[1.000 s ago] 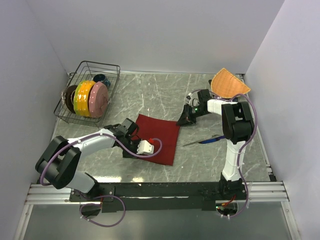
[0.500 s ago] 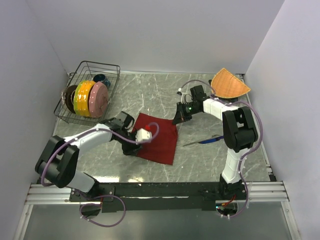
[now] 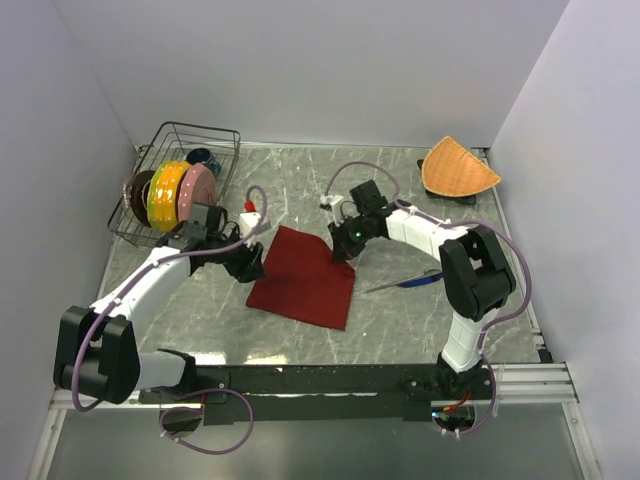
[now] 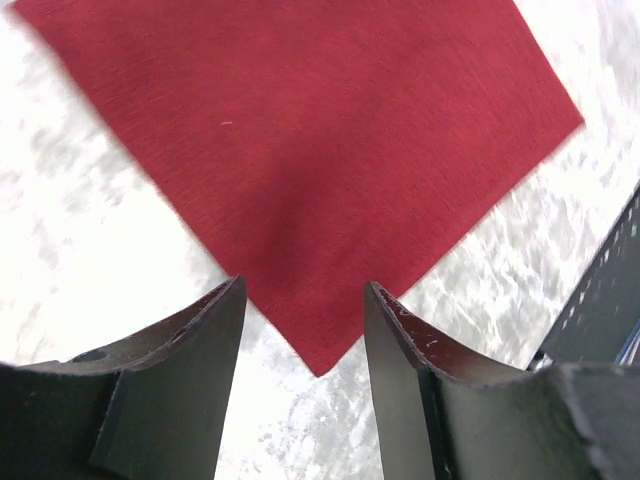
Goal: Fold the napkin into a case and place the utensils inside
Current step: Fold the lower triangle-folded napkin at the center of the board, then smooth out the 2/3-rectangle-folded napkin at the center of the board.
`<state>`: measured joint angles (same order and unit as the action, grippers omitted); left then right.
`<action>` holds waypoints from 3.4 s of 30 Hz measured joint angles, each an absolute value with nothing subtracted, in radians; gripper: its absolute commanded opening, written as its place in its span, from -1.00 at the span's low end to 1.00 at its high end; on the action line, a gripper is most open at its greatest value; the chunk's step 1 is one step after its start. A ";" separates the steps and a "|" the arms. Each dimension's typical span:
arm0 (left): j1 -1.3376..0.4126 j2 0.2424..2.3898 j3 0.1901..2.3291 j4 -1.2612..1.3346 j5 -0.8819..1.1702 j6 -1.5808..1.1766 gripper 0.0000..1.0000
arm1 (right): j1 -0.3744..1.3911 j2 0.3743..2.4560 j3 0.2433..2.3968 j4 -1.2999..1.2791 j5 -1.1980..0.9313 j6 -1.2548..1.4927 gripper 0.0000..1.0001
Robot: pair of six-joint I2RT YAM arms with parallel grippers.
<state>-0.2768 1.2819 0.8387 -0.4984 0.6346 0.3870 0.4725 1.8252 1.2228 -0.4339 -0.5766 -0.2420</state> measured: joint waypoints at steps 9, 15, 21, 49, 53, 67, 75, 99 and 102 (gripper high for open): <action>-0.133 1.290 0.846 -0.452 0.660 0.213 0.13 | 0.634 1.719 1.116 -0.442 -0.468 -0.526 -1.00; -0.101 1.311 0.866 -0.435 0.675 0.181 0.12 | 0.683 1.624 1.028 -0.438 -0.433 -0.729 -1.00; -0.099 1.329 0.885 -0.427 0.681 0.179 0.08 | 0.710 1.584 0.957 -0.430 -0.405 -0.885 -1.00; -0.355 1.662 1.016 -0.291 0.583 0.084 -0.18 | 0.762 1.531 0.790 -0.306 -0.308 -1.074 -1.00; -0.357 1.681 1.016 -0.273 0.577 0.059 -0.18 | 0.764 1.508 0.771 -0.287 -0.294 -1.083 -1.00; -0.355 1.673 1.018 -0.251 0.486 -0.038 0.04 | 0.765 1.428 0.706 -0.231 -0.270 -1.128 -1.00; -0.350 1.673 1.022 -0.267 0.412 -0.062 -0.06 | 0.765 1.429 0.706 -0.231 -0.269 -1.128 -1.00; -0.358 1.716 1.010 -0.327 0.375 -0.037 -0.95 | 0.766 1.429 0.705 -0.233 -0.223 -1.106 -0.05; -0.361 1.736 1.008 -0.326 0.369 -0.038 -0.96 | 0.766 1.429 0.706 -0.241 -0.209 -1.074 0.12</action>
